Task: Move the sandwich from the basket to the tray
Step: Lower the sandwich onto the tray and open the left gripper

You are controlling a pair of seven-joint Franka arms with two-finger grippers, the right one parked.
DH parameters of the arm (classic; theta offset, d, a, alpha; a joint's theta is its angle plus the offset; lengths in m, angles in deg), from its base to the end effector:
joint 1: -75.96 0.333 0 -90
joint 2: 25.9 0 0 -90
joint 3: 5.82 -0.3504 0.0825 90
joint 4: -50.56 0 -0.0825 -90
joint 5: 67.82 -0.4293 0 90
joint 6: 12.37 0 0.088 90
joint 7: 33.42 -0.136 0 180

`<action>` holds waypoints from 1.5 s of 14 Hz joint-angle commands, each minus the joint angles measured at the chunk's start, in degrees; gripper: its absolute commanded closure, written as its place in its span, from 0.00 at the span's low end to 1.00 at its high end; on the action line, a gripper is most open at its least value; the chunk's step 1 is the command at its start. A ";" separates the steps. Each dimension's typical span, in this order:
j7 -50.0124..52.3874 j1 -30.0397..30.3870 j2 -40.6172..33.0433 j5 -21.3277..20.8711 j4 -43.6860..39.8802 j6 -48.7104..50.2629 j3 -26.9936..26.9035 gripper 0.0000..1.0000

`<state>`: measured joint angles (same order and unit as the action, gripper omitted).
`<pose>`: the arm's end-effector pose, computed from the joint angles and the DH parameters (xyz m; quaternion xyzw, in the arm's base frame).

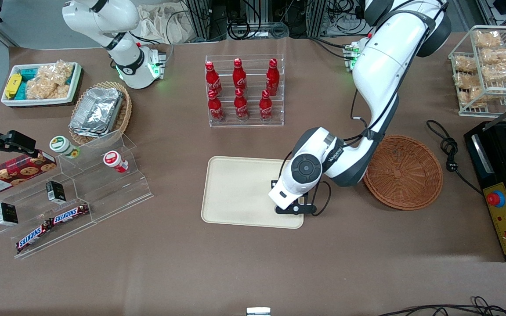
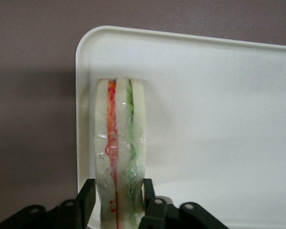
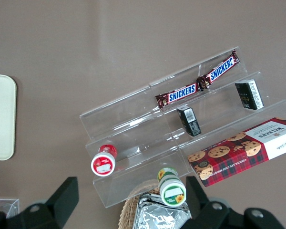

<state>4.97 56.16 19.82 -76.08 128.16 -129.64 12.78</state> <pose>0.6549 -0.4406 0.2291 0.9980 0.0070 -0.0589 0.0221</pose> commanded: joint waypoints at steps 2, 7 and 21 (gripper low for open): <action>0.63 -0.15 -0.28 -1.05 -1.14 0.38 -0.14 0.01; 0.81 2.13 -7.03 -0.79 -0.18 5.36 -0.49 0.01; -12.09 27.34 -46.59 10.89 21.98 19.52 -0.41 0.01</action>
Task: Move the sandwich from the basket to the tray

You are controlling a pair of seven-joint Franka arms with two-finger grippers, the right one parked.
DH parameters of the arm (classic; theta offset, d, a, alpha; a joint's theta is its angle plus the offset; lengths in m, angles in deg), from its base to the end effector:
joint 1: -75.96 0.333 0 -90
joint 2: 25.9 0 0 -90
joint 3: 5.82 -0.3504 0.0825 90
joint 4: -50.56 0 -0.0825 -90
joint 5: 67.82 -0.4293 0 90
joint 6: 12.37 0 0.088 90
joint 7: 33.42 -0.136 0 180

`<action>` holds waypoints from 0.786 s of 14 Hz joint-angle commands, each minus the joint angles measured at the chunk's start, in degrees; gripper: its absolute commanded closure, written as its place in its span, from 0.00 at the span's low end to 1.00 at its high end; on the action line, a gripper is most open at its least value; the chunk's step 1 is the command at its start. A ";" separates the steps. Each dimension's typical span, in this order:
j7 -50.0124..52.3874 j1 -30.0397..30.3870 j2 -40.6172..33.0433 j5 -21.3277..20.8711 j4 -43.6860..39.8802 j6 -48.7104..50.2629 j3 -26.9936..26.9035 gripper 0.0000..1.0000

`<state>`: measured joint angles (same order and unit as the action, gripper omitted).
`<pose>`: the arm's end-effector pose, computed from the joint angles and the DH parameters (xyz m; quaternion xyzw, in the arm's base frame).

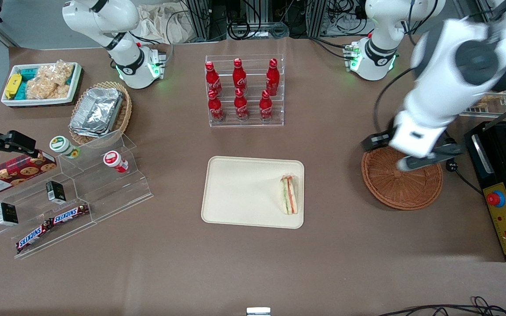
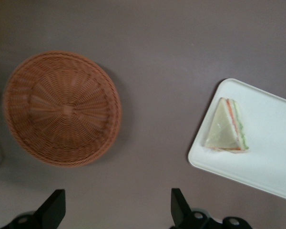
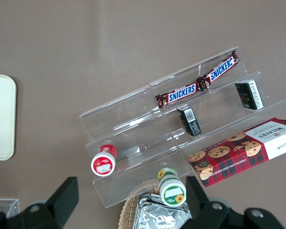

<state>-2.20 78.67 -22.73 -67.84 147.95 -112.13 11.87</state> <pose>0.6042 -0.1577 0.5451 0.9899 0.1414 -0.0084 0.0053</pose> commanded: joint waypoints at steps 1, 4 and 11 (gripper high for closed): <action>-5.81 6.42 -5.71 2.75 2.11 4.29 0.42 0.01; -12.99 10.20 -6.79 2.84 -1.04 9.92 0.07 0.01; -17.42 14.08 -2.65 1.43 -4.05 11.43 -0.02 0.00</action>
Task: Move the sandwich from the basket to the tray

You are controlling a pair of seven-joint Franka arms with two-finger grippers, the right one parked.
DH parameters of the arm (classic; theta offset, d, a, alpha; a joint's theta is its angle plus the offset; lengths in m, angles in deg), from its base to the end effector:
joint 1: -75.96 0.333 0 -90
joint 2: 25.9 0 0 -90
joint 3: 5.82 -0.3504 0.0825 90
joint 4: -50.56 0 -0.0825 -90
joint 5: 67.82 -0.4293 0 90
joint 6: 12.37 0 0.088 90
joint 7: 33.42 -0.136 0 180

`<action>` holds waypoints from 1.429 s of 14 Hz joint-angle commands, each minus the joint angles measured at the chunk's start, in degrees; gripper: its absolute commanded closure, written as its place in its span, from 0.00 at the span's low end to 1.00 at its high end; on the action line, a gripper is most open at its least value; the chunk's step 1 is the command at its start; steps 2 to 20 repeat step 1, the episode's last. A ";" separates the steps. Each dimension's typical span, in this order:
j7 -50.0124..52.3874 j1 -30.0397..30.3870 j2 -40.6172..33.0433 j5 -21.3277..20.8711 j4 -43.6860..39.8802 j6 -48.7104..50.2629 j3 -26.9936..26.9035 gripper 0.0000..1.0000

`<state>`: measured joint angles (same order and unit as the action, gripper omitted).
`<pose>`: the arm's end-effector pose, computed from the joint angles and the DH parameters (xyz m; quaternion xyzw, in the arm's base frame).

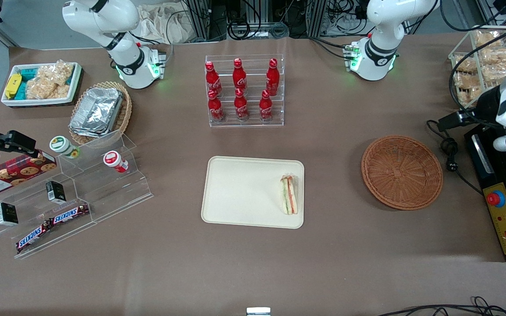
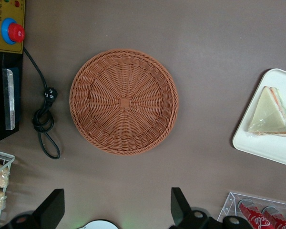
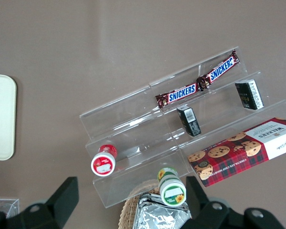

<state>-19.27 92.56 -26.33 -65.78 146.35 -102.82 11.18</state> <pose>0.5911 -0.0095 0.5829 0.9916 0.1205 -0.0448 0.0111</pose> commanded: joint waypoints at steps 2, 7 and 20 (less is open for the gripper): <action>-0.44 0.19 0.95 -0.72 -2.45 2.13 0.67 0.00; -0.44 0.19 0.95 -0.72 -2.45 2.13 0.67 0.00; -0.44 0.19 0.95 -0.72 -2.45 2.13 0.67 0.00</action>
